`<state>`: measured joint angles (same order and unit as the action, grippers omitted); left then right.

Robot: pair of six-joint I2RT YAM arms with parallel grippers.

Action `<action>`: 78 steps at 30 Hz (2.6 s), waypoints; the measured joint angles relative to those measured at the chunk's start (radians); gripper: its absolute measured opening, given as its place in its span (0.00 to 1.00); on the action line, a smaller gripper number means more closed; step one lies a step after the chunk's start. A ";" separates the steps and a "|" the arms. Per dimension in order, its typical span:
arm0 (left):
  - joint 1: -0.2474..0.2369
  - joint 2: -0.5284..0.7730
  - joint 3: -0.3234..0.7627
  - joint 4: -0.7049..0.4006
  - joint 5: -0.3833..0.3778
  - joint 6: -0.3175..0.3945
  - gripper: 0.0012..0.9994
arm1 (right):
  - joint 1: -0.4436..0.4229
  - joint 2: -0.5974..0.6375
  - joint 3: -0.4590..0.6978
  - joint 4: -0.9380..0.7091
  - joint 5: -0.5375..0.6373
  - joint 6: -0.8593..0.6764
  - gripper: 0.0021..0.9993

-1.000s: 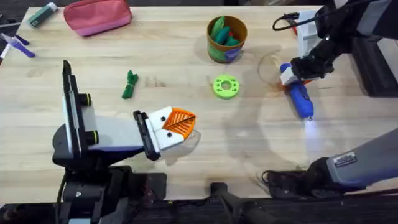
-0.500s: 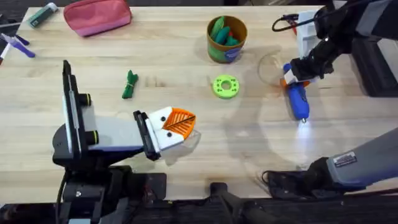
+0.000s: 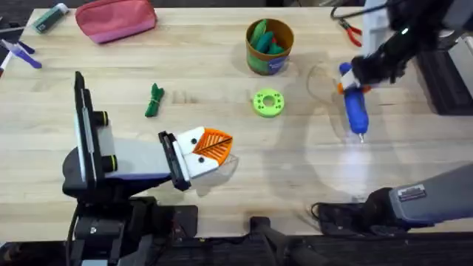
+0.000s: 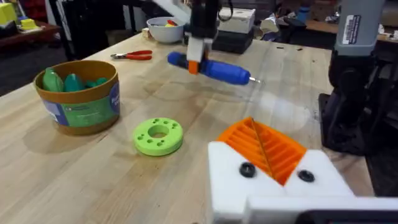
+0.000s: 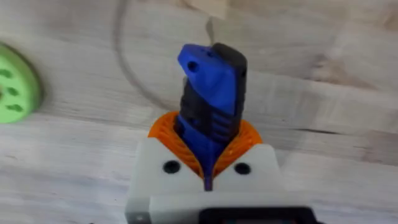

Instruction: Pick up the gripper from the table and insert it into the empty holder that is missing its gripper. Then pick up a screw, insert it into the mounting hole, and use the screwdriver to tighten it. Finally, clean up the table by picking up the vegetable and placing it into the bucket.

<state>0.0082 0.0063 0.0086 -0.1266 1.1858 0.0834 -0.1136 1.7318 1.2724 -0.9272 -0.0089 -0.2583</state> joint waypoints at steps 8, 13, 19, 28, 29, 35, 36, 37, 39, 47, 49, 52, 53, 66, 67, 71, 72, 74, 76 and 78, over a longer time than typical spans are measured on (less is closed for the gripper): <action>0.000 0.000 0.000 0.000 0.000 0.000 0.01 | 0.058 -0.151 0.119 -0.008 -0.016 0.019 0.02; 0.000 0.000 0.000 0.000 0.000 0.000 0.01 | 0.144 -0.209 0.217 0.023 -0.023 0.075 0.02; 0.000 0.000 0.000 0.000 0.000 0.000 0.01 | 0.267 -0.259 0.343 0.120 -0.026 0.143 0.02; 0.000 0.000 0.000 0.000 0.000 0.000 0.01 | 0.473 -0.314 0.374 0.349 -0.066 0.170 0.02; 0.000 0.000 0.000 0.000 0.000 0.000 0.01 | 0.488 -0.317 0.374 0.369 -0.087 0.171 0.02; 0.000 0.000 0.000 0.000 0.000 0.000 0.01 | 0.524 -0.352 0.374 0.461 -0.306 0.177 0.02; 0.000 0.000 0.000 0.000 0.000 0.000 0.01 | 0.524 -0.361 0.374 0.469 -0.340 0.177 0.02; 0.000 0.000 0.000 0.000 0.000 0.000 0.01 | 0.524 -0.371 0.374 0.473 -0.373 0.177 0.02; 0.000 0.000 0.000 0.000 0.000 0.000 0.01 | 0.524 -0.389 0.374 0.475 -0.433 0.177 0.02; 0.000 0.000 0.000 0.000 0.000 0.000 0.01 | 0.523 -0.485 0.220 0.663 -0.586 0.189 0.02; 0.000 0.000 0.000 0.000 0.000 0.000 0.01 | 0.523 -0.509 0.152 0.753 -0.612 0.210 0.02; 0.000 0.000 0.000 0.000 0.000 0.000 0.01 | 0.518 -0.530 0.049 0.916 -0.677 0.260 0.02; 0.000 0.000 0.000 0.000 0.000 0.000 0.01 | 0.516 -0.530 0.024 0.962 -0.703 0.274 0.02; 0.000 0.000 0.000 0.000 0.000 0.000 0.01 | 0.556 -0.494 -0.090 1.221 -1.029 0.416 0.02; 0.000 0.000 0.000 0.000 0.000 0.000 0.01 | 0.566 -0.494 -0.091 1.226 -1.039 0.417 0.02; 0.000 0.000 0.000 0.000 0.000 0.000 0.01 | 0.597 -0.494 -0.122 1.310 -1.062 0.425 0.02; 0.000 0.000 0.000 0.000 0.000 0.000 0.01 | 0.602 -0.494 -0.141 1.341 -1.066 0.435 0.02; 0.000 0.000 0.000 0.000 0.000 0.000 0.01 | 0.609 -0.494 -0.188 1.415 -1.071 0.457 0.02; 0.000 0.000 0.000 0.000 0.000 0.000 0.01 | 0.615 -0.494 -0.240 1.512 -1.072 0.487 0.02; 0.000 0.000 0.000 0.000 0.000 0.000 0.01 | 0.624 -0.494 -0.288 1.608 -1.074 0.513 0.02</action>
<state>0.0082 0.0063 0.0086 -0.1265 1.1858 0.0833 0.5108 1.2373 0.9848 0.6808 -1.0828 0.2550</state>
